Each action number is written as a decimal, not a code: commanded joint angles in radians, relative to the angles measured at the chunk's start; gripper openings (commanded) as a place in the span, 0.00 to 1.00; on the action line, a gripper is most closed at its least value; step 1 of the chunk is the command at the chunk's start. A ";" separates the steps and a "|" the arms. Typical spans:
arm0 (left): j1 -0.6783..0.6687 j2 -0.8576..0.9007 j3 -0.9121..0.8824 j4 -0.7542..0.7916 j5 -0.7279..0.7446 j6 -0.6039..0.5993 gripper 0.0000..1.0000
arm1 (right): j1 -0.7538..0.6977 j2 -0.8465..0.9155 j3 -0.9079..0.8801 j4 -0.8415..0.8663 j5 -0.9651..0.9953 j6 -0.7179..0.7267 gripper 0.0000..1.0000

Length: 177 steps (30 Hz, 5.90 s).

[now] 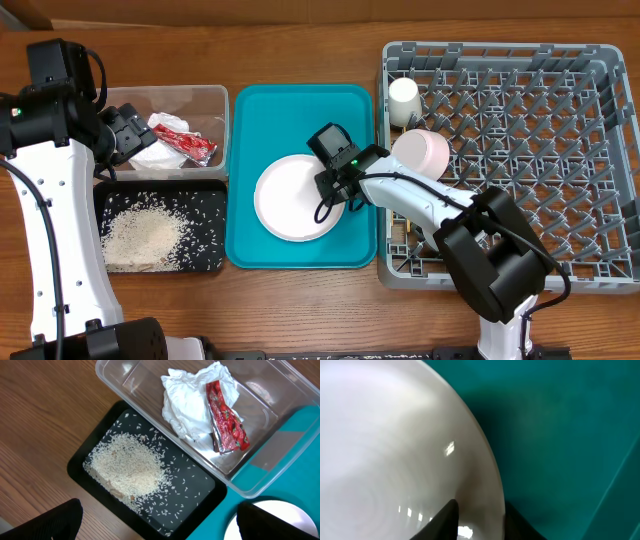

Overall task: Sort waste into correct bins and load items into the dishwasher
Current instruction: 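Grip the white plate's rim with the right gripper, then lift the white plate and carry it over the rack's back area, then lower the plate upright into the rack slots beside the pink bowl, then open right gripper and pull it back from the plate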

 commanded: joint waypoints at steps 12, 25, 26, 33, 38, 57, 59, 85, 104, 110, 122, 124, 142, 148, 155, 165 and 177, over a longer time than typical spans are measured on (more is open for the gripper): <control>0.002 0.003 0.014 0.000 -0.006 -0.002 1.00 | 0.008 -0.082 0.079 -0.053 -0.037 0.023 0.04; 0.002 0.003 0.014 0.000 -0.006 -0.002 1.00 | -0.055 -0.476 0.271 -0.252 0.901 -0.129 0.04; 0.002 0.003 0.014 0.000 -0.006 -0.003 1.00 | -0.090 -0.485 0.271 -0.246 0.985 -0.167 0.04; 0.002 0.003 0.014 0.000 -0.006 -0.002 1.00 | -0.320 -0.472 0.271 -0.307 1.086 -0.216 0.04; 0.002 0.003 0.014 0.000 -0.006 -0.002 1.00 | -0.426 -0.453 0.242 -0.371 0.943 -0.154 0.04; 0.002 0.003 0.014 0.000 -0.006 -0.002 1.00 | -0.399 -0.307 0.209 -0.391 0.918 -0.126 0.04; 0.002 0.003 0.014 0.000 -0.006 -0.002 1.00 | -0.391 -0.306 0.209 -0.391 0.901 -0.125 0.04; 0.002 0.003 0.014 0.000 -0.006 -0.003 1.00 | -0.393 -0.306 0.209 -0.433 0.927 -0.047 0.04; 0.002 0.003 0.014 0.000 -0.006 -0.003 1.00 | -0.366 -0.311 0.223 -0.408 0.925 -0.047 0.31; 0.002 0.003 0.014 0.000 -0.006 -0.002 1.00 | -0.339 -0.362 0.287 -0.416 0.716 -0.047 0.37; 0.002 0.003 0.014 0.000 -0.006 -0.003 1.00 | -0.339 -0.524 0.338 -0.442 0.018 -0.047 1.00; 0.002 0.003 0.014 0.000 -0.006 -0.003 1.00 | -0.339 -0.526 0.338 -0.447 -0.040 -0.047 1.00; 0.002 0.003 0.014 0.000 -0.006 -0.003 1.00 | -0.339 -0.521 0.336 -0.447 -0.046 -0.047 1.00; 0.002 0.003 0.014 0.000 -0.006 -0.003 1.00 | -0.339 -0.520 0.332 -0.447 -0.046 -0.047 1.00; 0.002 0.003 0.014 0.000 -0.006 -0.003 1.00 | -0.339 -0.592 0.329 -0.447 -0.046 -0.047 1.00; 0.002 0.003 0.014 0.000 -0.006 -0.002 1.00 | -0.340 -0.859 0.317 -0.448 -0.045 -0.047 1.00; 0.002 0.003 0.014 0.000 -0.006 -0.002 1.00 | -0.437 -1.411 -0.082 -0.196 -0.047 -0.047 1.00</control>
